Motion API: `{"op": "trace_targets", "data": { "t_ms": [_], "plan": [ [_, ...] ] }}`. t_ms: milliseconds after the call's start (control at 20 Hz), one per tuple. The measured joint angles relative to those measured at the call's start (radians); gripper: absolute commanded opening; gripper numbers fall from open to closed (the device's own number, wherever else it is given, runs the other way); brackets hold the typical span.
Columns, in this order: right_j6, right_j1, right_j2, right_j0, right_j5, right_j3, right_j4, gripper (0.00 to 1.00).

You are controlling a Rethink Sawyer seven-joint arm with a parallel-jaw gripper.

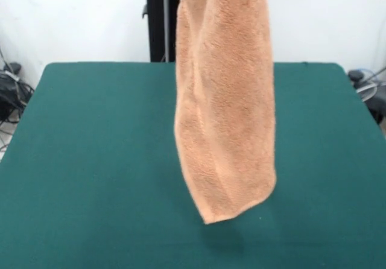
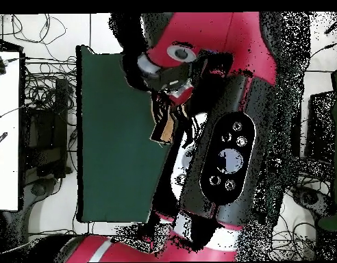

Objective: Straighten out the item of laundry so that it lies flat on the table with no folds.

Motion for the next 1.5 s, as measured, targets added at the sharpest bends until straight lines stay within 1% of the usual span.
{"op": "trace_targets", "data": {
  "t_ms": [100, 300, 450, 550, 700, 800, 850, 1050, 1100, 1150, 1200, 1250, 1300, 1350, 1500],
  "plan": [
    [0.022, 0.032, 0.000, -0.001, 0.037, -0.051, 0.008, 0.00],
    [0.043, 0.072, 0.000, -0.002, 0.066, -0.104, 0.012, 0.00],
    [0.043, 0.073, 0.000, -0.001, 0.058, -0.096, 0.011, 0.00],
    [0.043, 0.057, 0.000, 0.003, 0.026, -0.056, 0.012, 0.00],
    [0.043, -0.010, 0.000, 0.017, -0.105, 0.084, 0.012, 0.00],
    [0.043, -0.036, -0.001, 0.023, -0.167, 0.137, 0.013, 0.00],
    [0.043, -0.067, -0.001, 0.030, -0.243, 0.199, 0.013, 0.00],
    [0.043, -0.151, -0.003, 0.045, -0.469, 0.371, 0.020, 0.00],
    [0.043, -0.163, -0.003, 0.047, -0.501, 0.396, 0.021, 0.00],
    [0.043, -0.188, -0.004, 0.050, -0.572, 0.451, 0.024, 0.00],
    [0.043, -0.201, -0.004, 0.052, -0.608, 0.481, 0.026, 0.00],
    [0.043, -0.224, -0.004, 0.055, -0.670, 0.536, 0.028, 0.00],
    [0.043, -0.227, -0.004, 0.055, -0.676, 0.543, 0.029, 0.00],
    [0.043, -0.247, -0.004, 0.056, -0.723, 0.593, 0.029, 0.00],
    [0.043, -0.276, -0.004, 0.055, -0.777, 0.669, 0.030, 0.00]
  ]
}}
